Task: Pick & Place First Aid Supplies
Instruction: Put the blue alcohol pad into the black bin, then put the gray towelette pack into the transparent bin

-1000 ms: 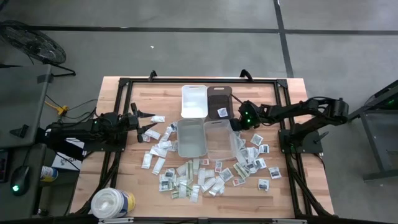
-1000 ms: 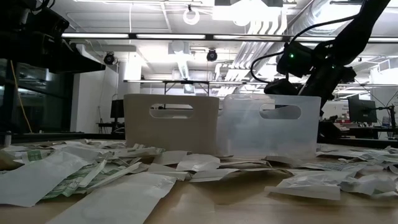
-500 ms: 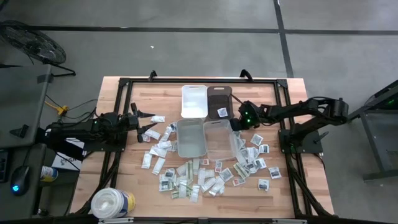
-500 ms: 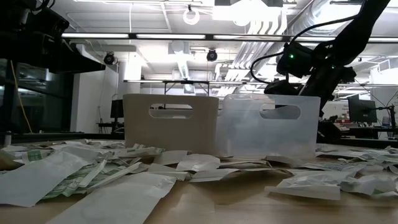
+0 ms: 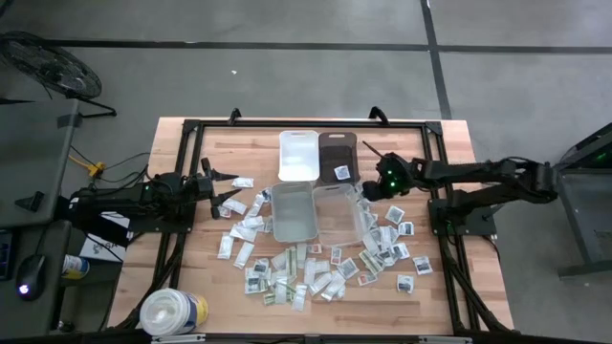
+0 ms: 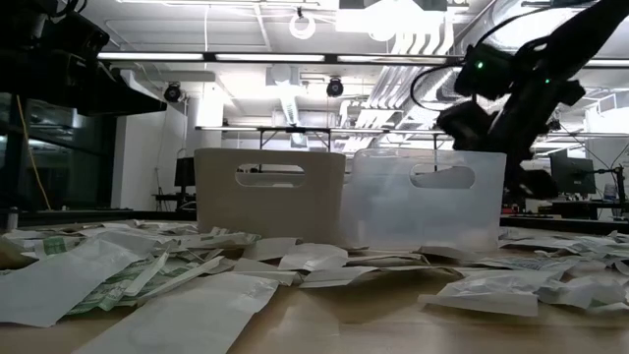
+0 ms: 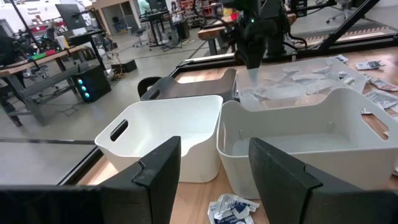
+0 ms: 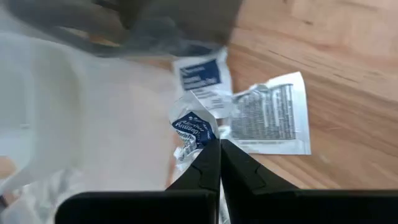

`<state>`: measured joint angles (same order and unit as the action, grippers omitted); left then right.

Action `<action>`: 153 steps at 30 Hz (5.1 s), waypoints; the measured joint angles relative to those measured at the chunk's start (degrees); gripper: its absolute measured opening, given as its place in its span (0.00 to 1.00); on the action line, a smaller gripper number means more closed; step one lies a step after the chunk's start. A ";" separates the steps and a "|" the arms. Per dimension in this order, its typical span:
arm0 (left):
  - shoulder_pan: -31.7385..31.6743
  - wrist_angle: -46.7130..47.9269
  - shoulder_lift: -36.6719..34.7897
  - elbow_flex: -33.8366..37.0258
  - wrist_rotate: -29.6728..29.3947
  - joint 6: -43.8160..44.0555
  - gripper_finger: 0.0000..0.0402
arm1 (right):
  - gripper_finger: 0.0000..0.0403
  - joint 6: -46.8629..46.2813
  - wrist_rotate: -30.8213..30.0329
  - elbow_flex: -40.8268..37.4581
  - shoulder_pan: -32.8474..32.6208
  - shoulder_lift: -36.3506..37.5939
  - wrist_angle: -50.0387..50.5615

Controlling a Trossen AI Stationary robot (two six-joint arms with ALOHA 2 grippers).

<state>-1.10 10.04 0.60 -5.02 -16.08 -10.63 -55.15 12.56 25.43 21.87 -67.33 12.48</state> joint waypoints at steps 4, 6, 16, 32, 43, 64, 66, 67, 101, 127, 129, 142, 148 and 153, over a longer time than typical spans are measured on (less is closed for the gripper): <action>0.00 0.00 -0.02 0.00 0.00 0.00 0.47 | 0.00 1.43 -0.05 0.00 -0.17 5.45 2.38; -0.01 0.00 0.00 0.00 0.00 0.00 0.47 | 0.00 3.27 -0.19 0.00 -0.50 7.43 3.47; 0.00 0.02 0.00 0.00 0.02 0.00 0.47 | 0.00 13.06 -5.76 3.24 -0.57 10.94 3.83; -0.01 0.00 0.00 0.01 0.02 0.00 0.47 | 0.00 45.98 -10.29 33.36 6.37 -16.01 22.69; 0.00 0.00 0.00 0.00 0.00 0.00 0.47 | 0.00 58.03 -2.97 46.08 7.80 -31.09 31.79; -0.02 0.02 -0.01 0.00 0.00 0.00 0.47 | 0.08 58.02 -0.23 45.88 7.80 -32.72 32.27; 0.00 0.00 0.00 0.00 0.00 0.00 0.47 | 0.13 57.52 -0.53 45.88 7.81 -32.72 32.25; -0.01 0.02 -0.01 0.00 0.00 0.00 0.47 | 0.16 57.12 -0.76 45.88 7.87 -32.72 32.24; -0.02 0.00 0.00 0.00 0.00 0.00 0.47 | 0.35 85.82 -2.93 13.70 4.44 -10.03 18.21; -0.01 0.01 -0.01 0.00 0.00 0.00 0.47 | 0.25 85.89 -4.53 14.01 5.86 -20.77 13.47; -0.01 0.00 -0.01 0.00 0.00 0.00 0.47 | 0.21 84.92 -4.52 13.99 5.86 -20.77 13.83; -0.02 0.02 0.00 0.00 0.00 0.00 0.47 | 0.00 76.66 -5.66 13.90 5.86 -20.66 15.86; -0.02 0.00 0.00 0.00 0.00 0.00 0.47 | 0.00 68.59 -7.64 13.51 5.85 -16.81 19.54; 0.00 0.00 0.00 0.00 0.00 0.00 0.47 | 0.00 60.11 -5.44 13.64 5.90 -10.53 23.86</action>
<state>-1.11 10.04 0.60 -5.02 -16.08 -10.63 4.97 7.12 39.07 27.77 -77.85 36.34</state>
